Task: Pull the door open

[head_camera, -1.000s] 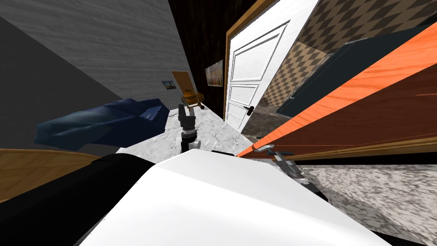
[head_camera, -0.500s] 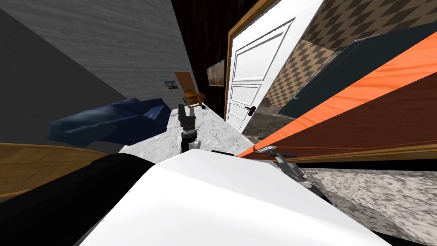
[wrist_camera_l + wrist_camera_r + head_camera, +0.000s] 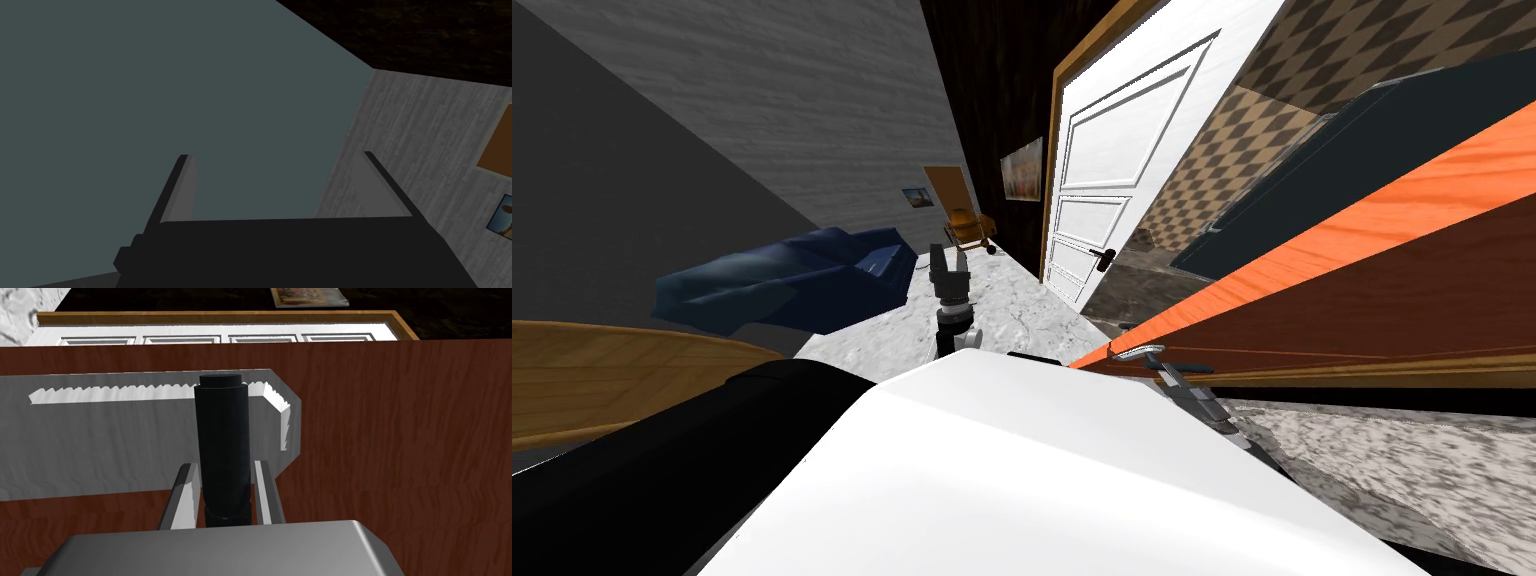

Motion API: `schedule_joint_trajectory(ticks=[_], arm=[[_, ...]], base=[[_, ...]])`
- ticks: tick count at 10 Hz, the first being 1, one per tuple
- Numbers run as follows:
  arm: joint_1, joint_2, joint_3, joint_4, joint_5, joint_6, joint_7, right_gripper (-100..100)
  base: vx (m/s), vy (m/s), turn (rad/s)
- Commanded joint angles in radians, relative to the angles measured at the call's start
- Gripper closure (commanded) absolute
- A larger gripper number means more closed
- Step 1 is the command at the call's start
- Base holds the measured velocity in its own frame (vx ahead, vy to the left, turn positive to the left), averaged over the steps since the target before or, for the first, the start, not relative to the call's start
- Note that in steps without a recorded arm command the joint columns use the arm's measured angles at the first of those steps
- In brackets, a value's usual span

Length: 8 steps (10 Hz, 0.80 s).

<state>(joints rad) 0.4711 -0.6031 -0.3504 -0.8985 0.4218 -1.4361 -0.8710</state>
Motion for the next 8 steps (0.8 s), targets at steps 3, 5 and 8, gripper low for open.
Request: schedule_joint_trajectory(ticks=[3,5,8], arm=[[0.001,0.0,-0.005,0.04,0.021,-0.065,0.0,100],[0.008,-0.004,-0.018,0.067,0.033,-0.102,0.0,100],[0.024,-0.014,-0.035,0.102,0.045,-0.144,0.0,100]], base=[[-0.022,-0.018,0.027],[-0.062,-0.05,0.03],[-0.111,-0.101,-0.006]])
